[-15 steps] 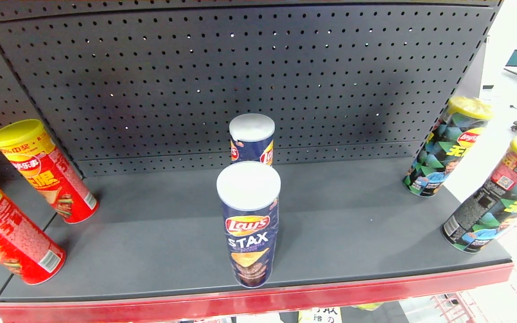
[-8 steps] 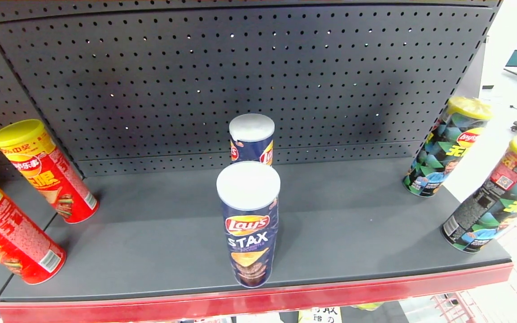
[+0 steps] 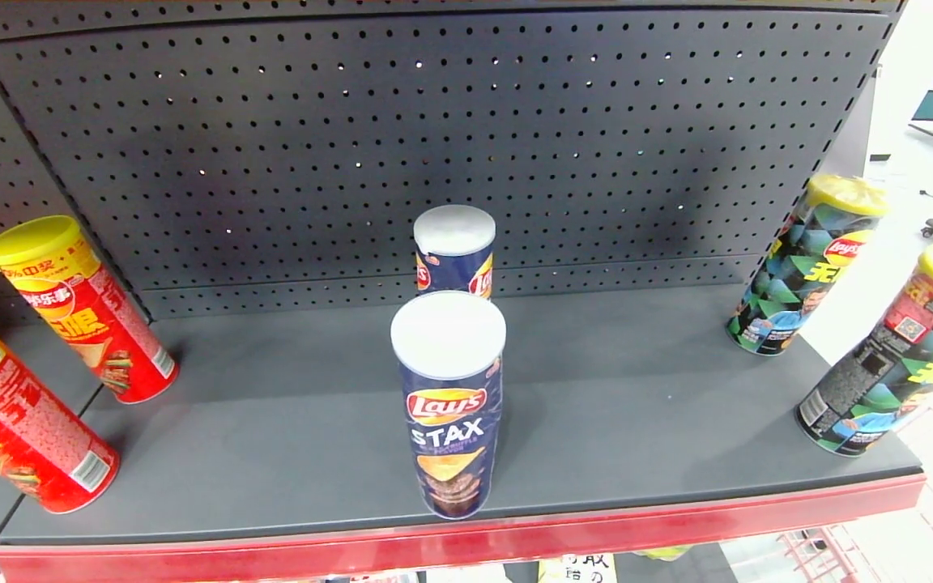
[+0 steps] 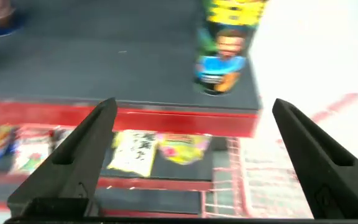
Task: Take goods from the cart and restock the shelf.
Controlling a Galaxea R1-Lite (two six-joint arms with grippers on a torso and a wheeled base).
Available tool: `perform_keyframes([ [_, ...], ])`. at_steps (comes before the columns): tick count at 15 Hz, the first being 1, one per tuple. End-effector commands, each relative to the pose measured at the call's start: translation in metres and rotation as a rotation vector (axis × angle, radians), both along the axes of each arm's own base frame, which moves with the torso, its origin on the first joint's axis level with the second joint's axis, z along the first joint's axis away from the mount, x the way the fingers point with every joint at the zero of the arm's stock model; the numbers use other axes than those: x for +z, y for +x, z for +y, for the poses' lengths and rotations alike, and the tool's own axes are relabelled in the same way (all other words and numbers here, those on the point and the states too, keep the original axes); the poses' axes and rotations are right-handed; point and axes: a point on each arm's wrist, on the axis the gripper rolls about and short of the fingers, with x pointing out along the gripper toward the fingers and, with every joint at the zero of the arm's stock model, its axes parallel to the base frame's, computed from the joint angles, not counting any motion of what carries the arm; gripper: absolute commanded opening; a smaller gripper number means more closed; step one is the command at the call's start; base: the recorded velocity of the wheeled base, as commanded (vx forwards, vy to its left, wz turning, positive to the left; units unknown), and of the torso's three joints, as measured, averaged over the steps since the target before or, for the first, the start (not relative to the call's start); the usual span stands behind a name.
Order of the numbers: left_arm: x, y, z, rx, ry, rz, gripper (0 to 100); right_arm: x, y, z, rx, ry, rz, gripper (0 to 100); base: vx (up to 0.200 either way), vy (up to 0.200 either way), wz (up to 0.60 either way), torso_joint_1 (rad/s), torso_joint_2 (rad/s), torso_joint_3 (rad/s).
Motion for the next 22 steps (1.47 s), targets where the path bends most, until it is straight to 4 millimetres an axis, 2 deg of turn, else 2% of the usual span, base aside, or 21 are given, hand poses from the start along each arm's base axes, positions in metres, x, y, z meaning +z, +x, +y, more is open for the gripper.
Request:
perform_keyframes([
  [1, -0.003, -0.001, 0.000, -0.004, -0.001, -0.013, 100, -0.007, -0.007, -0.002, -0.144, 0.000, -0.020, 100, 0.000, 0.000, 0.00, 0.000, 0.00, 0.000],
  [3, -0.003, -0.001, 0.000, -0.002, -0.001, -0.013, 100, -0.019, -0.013, -0.002, -0.206, 0.001, -0.027, 100, 0.000, 0.000, 0.00, 0.000, 0.00, 0.000],
  [5, -0.003, -0.001, 0.000, -0.004, -0.001, -0.013, 100, -0.063, -0.028, -0.003, -0.161, -0.003, -0.089, 100, 0.000, 0.000, 0.00, 0.000, 0.00, 0.000],
  [6, -0.003, -0.001, 0.000, -0.004, -0.001, -0.013, 100, -0.078, -0.023, -0.002, -0.140, -0.010, -0.060, 100, 0.000, 0.000, 0.00, 0.000, 0.00, 0.000],
  [9, -0.003, -0.001, 0.000, -0.005, 0.003, -0.013, 100, -0.083, -0.018, 0.003, 0.069, 0.019, -0.115, 100, 0.000, 0.000, 0.00, 0.000, 0.00, 0.000],
  [14, -0.003, -0.001, 0.000, -0.005, 0.001, -0.013, 100, -0.084, -0.018, 0.004, 0.092, 0.051, -0.112, 100, 0.000, 0.000, 0.00, 0.000, 0.00, 0.000],
  [17, -0.003, -0.001, 0.000, -0.005, 0.003, -0.013, 100, -0.084, -0.018, 0.003, 0.066, 0.066, -0.110, 100, -0.200, 0.000, 0.00, 0.010, 0.01, 0.002],
  [22, -0.003, -0.001, 0.000, -0.005, 0.001, -0.013, 100, -0.084, -0.018, 0.003, 0.062, 0.067, -0.110, 100, 0.000, 0.000, 0.00, 0.000, 0.00, 0.000],
])
